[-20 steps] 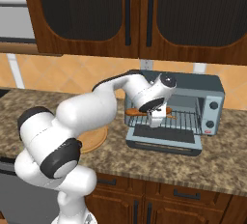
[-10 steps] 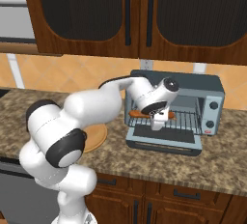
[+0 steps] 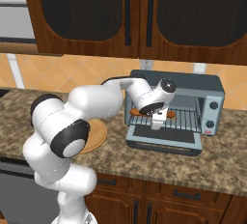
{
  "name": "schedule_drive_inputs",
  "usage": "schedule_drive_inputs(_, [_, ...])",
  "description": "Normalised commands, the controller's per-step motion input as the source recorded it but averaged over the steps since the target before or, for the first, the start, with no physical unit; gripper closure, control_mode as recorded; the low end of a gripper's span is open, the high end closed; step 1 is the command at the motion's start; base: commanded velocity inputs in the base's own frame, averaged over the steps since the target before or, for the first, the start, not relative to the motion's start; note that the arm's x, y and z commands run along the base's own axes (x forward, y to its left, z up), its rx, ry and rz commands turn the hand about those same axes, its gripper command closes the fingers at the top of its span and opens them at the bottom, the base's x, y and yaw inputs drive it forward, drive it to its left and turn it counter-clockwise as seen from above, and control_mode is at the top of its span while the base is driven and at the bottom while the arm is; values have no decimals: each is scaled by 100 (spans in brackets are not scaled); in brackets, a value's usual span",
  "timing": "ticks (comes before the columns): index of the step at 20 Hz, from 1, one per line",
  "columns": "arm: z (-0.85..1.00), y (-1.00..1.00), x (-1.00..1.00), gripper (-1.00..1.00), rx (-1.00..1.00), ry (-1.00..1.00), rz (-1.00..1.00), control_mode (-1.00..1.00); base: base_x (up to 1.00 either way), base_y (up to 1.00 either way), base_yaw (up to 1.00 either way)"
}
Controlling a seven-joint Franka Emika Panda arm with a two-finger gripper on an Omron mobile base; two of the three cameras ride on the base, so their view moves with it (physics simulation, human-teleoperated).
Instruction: Pick up the kebab skewer and baguette bread, and place them inside the toaster oven. Close the toaster oven door and start by setting the timer.
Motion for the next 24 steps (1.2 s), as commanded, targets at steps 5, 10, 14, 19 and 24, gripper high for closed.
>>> schedule_drive_inputs(5, [-16, -13, 0, 100, 0, 0, -5, -100, 0, 0, 0])
schedule_drive_inputs(10, [-6, 0, 0, -100, 0, 0, -6, -100, 0, 0, 0])
schedule_drive_inputs(14, [-2, -3, -4, -100, 0, 0, -5, -100, 0, 0, 0])
schedule_drive_inputs(19, [0, -2, -1, -100, 0, 0, -3, -100, 0, 0, 0])
schedule_drive_inputs(24, [25, 0, -2, -100, 0, -3, -1, -100, 0, 0, 0])
